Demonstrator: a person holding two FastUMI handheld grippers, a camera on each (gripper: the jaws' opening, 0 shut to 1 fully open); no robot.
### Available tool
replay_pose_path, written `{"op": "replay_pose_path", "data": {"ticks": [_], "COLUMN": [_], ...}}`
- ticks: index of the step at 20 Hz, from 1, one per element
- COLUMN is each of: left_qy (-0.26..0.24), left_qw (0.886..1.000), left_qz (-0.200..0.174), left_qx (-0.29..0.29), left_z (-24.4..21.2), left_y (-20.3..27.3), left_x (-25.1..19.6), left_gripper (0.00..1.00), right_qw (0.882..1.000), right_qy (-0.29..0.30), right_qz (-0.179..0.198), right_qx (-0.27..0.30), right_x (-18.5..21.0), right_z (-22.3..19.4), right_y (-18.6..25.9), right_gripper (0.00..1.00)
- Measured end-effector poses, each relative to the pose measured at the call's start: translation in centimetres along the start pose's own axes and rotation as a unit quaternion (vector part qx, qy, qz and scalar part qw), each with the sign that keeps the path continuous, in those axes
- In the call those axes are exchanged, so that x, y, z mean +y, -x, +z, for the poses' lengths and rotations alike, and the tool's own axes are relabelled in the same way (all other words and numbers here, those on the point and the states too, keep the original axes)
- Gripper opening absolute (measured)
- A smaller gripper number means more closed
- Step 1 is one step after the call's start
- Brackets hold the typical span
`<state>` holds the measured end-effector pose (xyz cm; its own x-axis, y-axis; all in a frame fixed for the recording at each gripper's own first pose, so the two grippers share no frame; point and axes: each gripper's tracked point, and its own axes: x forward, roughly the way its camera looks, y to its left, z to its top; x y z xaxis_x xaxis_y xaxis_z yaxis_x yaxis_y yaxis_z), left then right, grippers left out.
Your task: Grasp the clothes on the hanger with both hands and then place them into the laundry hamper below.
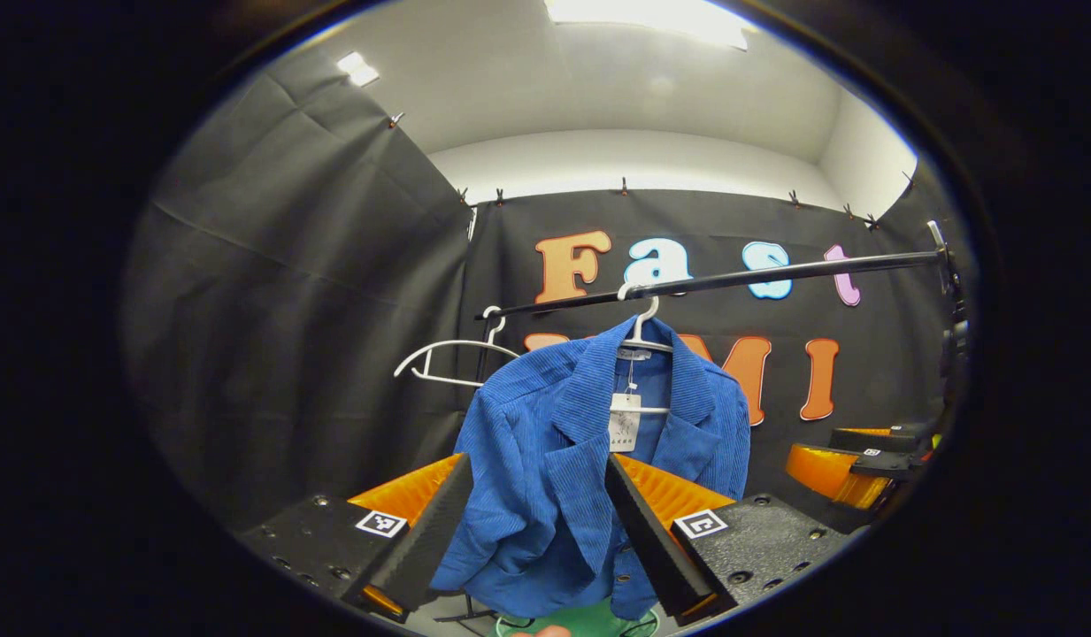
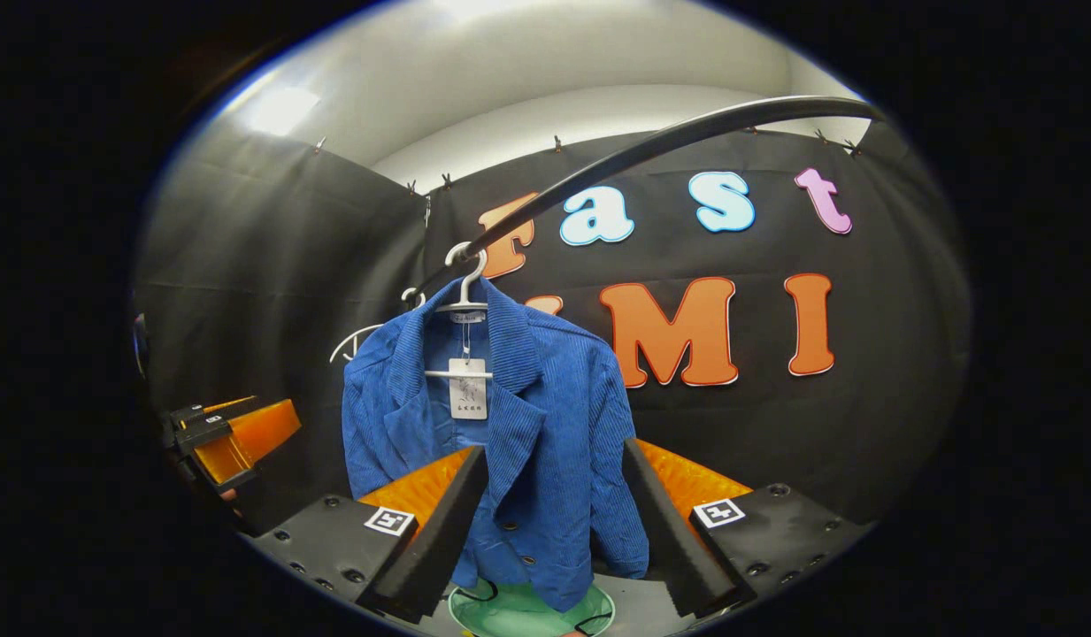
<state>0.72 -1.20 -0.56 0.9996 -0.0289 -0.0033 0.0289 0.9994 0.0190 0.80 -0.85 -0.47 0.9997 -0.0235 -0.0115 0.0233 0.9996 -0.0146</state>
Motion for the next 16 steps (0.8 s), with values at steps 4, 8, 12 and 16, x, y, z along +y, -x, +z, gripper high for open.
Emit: {"op": "replay_pose_path", "data": {"ticks": [4, 8, 12, 16], "left_qy": [-0.001, -0.003, 0.0, 0.014], "left_qw": [1.0, 1.0, 1.0, 1.0], "left_qz": [0.006, 0.009, 0.012, 0.016], "left_qx": [0.004, 0.005, 0.008, 0.015], "left_z": [-0.4, -0.2, -0.6, -1.1], "left_y": [-0.1, -0.1, -0.7, -0.6], "left_x": [0.1, 0.2, 0.2, 0.6], "left_gripper": [0.92, 0.92, 0.92, 0.92], "right_qw": [1.0, 1.0, 1.0, 1.0], "right_qy": [-0.005, -0.008, -0.019, -0.026], "right_qz": [0.002, -0.001, -0.006, -0.012], "right_qx": [0.002, 0.004, 0.003, 0.006], "right_x": [0.0, -0.4, -0.9, -1.6], "right_z": [-0.1, -0.3, -0.5, -0.6], "right_y": [-0.2, -0.4, -0.6, -0.8], "right_gripper": [0.99, 0.99, 0.99, 0.99]}}
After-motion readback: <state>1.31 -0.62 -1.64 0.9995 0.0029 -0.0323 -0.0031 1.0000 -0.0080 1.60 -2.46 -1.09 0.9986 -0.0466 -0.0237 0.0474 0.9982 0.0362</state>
